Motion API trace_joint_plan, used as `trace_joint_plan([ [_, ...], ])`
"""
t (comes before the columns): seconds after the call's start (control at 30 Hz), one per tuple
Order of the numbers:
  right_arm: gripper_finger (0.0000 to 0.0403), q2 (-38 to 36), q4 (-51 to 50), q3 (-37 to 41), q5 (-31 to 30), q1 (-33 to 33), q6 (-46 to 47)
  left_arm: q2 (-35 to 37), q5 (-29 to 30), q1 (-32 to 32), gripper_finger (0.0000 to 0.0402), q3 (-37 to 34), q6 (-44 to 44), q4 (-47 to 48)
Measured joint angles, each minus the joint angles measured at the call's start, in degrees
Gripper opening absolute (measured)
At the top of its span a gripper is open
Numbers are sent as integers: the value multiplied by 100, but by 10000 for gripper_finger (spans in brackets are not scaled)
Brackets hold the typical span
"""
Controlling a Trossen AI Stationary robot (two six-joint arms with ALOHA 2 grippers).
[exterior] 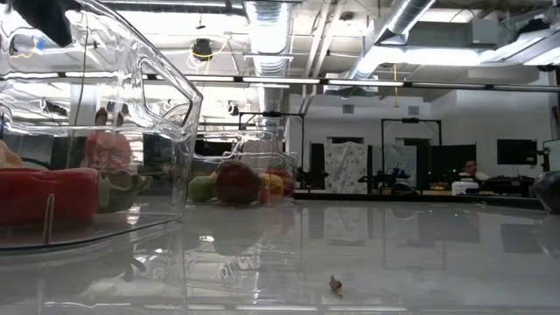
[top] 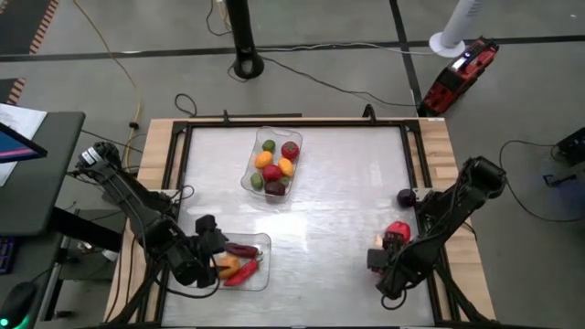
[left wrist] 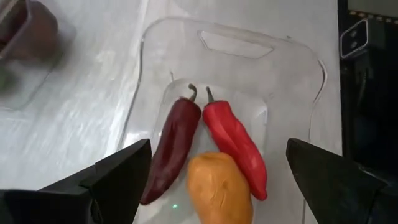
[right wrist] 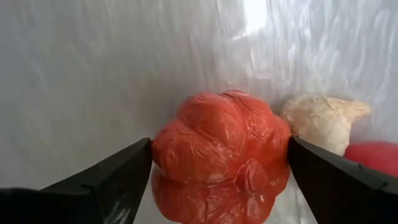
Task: Sort produce into baskets
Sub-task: Put the squash into the bottom transparent bin
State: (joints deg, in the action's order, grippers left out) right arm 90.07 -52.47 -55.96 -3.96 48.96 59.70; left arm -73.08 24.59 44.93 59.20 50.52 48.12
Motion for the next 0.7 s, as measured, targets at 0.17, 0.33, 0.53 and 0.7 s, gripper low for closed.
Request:
trace_joint_plan([
  [0.17, 381, 7, -130, 2, -77, 48, -229, 4, 249, -1, 359, 22, -60, 58],
  [0.33, 333, 8, -80, 7, -37, -78, -388, 4, 285, 0, 359, 22, -83, 55],
  [0.53, 306, 47, -115, -269, -98, -313, -1077, 4, 373, 0, 359, 22, -104, 37],
  [0.7, 318, 43, 99, -817, -849, -870, -2179, 4, 976, 0, 359, 22, -432, -89],
])
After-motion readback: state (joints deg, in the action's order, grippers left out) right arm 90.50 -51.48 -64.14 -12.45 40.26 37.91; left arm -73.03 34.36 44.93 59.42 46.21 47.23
